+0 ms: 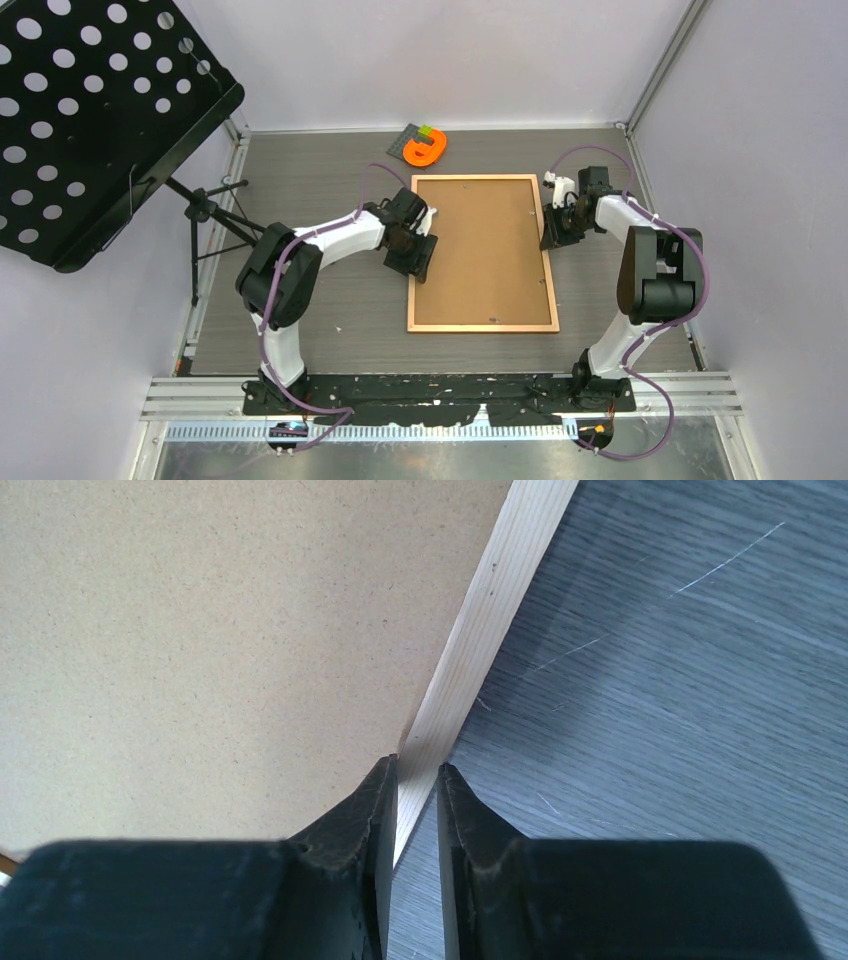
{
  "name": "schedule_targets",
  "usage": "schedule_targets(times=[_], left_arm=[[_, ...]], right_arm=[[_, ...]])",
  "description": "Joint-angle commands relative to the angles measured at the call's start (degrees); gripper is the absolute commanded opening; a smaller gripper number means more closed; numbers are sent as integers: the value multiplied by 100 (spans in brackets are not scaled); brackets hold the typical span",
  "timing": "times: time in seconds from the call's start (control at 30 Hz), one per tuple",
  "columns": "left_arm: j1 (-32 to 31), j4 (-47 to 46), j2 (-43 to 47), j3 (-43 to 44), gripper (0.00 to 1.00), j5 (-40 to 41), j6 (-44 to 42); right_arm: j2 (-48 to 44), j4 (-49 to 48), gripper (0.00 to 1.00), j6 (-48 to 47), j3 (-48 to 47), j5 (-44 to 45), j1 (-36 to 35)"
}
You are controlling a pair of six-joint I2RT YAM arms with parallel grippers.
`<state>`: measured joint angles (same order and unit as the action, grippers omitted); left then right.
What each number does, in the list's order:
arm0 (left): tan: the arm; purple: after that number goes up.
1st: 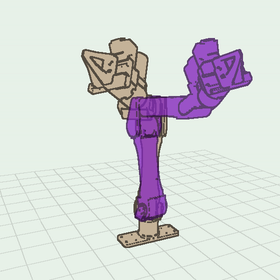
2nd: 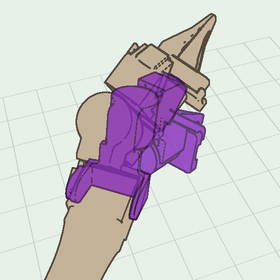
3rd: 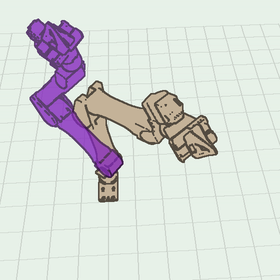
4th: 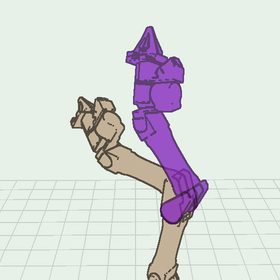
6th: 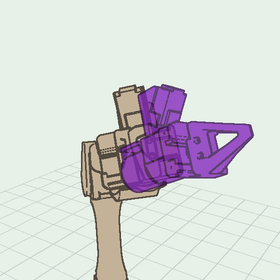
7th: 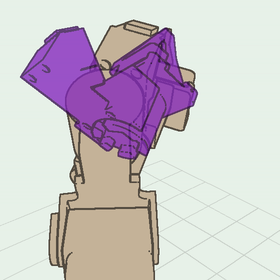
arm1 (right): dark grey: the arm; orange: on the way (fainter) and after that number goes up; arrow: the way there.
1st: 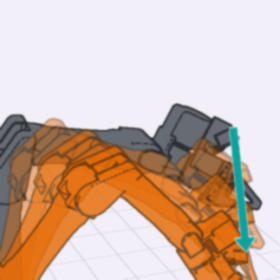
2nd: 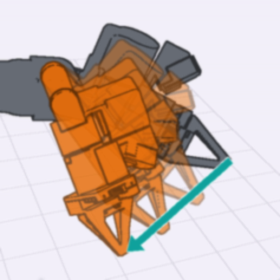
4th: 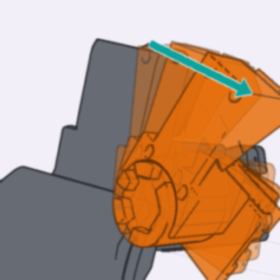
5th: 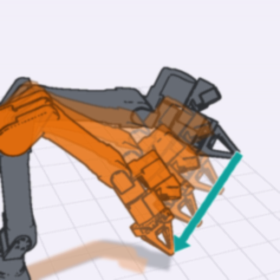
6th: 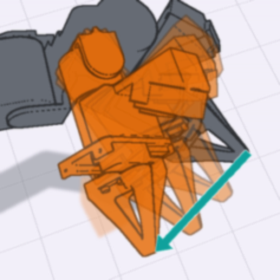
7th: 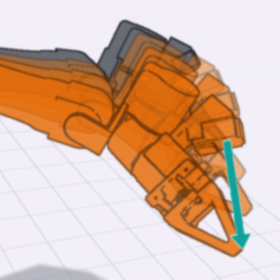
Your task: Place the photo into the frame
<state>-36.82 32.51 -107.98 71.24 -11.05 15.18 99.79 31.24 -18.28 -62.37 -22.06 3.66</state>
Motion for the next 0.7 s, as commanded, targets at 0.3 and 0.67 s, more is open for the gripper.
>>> schedule_targets(times=[0.3,0.67], left_arm=[[-54,-190,-368,-100,44,192,-37],[-51,-153,-214,-84,27,122,-146]], right_arm=[[169,54,18,-109,-152,-131,12],[171,73,18,-119,-154,-153,30]])
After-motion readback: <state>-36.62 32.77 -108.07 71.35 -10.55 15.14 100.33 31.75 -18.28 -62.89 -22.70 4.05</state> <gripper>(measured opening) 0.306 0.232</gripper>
